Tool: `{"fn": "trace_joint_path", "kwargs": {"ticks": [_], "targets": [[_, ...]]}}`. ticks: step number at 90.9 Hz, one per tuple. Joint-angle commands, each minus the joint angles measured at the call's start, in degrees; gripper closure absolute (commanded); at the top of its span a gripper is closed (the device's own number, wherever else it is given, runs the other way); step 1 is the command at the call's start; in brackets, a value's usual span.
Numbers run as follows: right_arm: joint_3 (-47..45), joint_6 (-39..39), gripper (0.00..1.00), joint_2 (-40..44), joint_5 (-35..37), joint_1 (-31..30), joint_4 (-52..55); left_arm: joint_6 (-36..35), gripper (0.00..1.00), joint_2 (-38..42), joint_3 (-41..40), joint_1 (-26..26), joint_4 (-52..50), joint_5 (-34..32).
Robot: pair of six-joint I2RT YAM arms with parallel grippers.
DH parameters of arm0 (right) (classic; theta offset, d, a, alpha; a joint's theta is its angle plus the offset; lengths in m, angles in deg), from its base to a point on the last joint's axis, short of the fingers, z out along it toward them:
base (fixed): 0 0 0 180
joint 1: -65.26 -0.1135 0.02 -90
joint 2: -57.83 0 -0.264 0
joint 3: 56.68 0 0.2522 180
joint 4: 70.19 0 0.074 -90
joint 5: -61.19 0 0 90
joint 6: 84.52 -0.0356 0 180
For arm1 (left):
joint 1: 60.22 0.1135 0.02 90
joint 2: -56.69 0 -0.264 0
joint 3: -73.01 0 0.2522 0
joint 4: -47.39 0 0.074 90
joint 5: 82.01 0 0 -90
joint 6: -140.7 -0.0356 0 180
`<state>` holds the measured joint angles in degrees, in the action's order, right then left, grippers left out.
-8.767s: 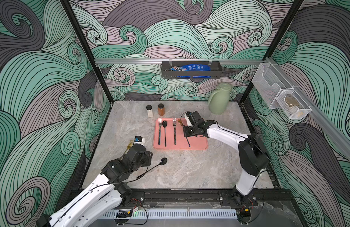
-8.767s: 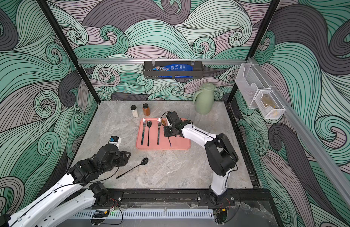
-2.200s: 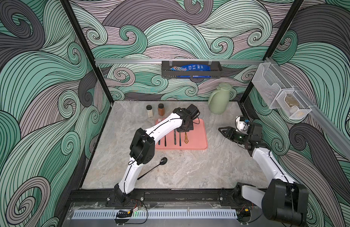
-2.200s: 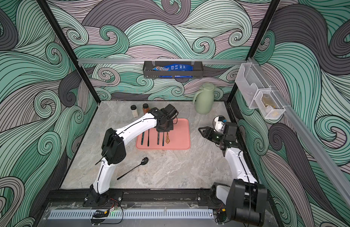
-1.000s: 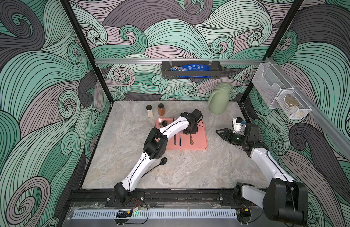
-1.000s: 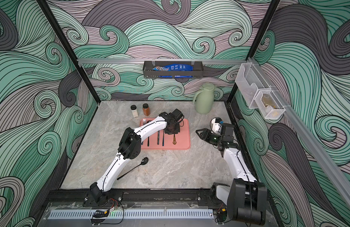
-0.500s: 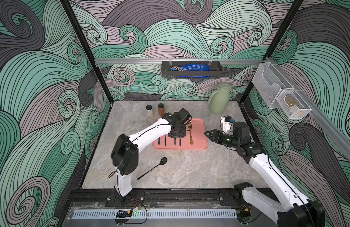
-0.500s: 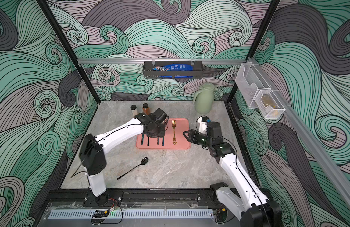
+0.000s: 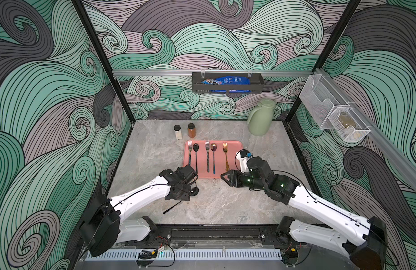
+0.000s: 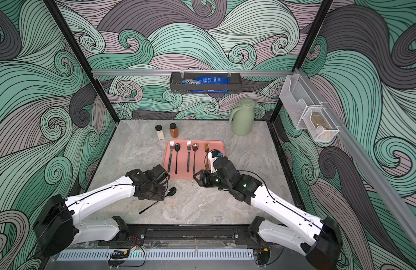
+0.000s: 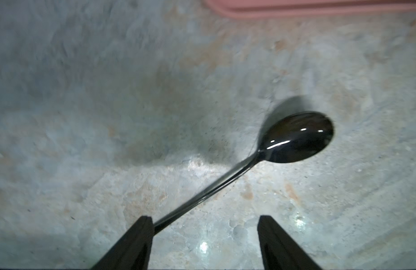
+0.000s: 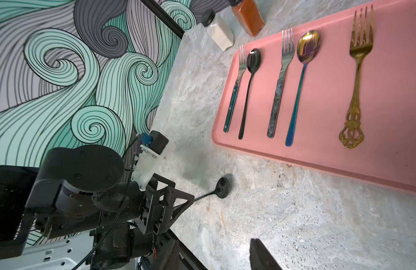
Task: Set the spoon and fork side by side
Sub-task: Pick up the spoon from the center of the board.
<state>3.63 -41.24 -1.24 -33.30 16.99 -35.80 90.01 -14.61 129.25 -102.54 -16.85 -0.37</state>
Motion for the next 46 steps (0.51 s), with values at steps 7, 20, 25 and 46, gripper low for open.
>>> {"fn": "trace_joint_path", "kwargs": {"ticks": [7, 20, 25, 46], "targets": [[1.56, -2.06, 0.45, -0.05, 3.83, -2.50, -0.11, 0.47, 0.14, 0.19, -2.46, 0.83, 2.64, 1.89], [1.51, -2.11, 0.44, 0.31, 4.55, -2.56, 0.26, 1.11, 0.16, -0.59, -4.98, 0.76, 5.41, 5.55], [1.38, -2.14, 0.44, 0.31, 4.68, -2.55, 0.21, 1.50, 0.17, -0.41, -6.01, 0.69, 6.19, 6.79], [-0.19, -3.99, 0.44, -0.51, 5.49, -2.53, -1.05, 3.50, 0.18, -0.27, -10.13, -0.67, 11.95, 11.53]]}}
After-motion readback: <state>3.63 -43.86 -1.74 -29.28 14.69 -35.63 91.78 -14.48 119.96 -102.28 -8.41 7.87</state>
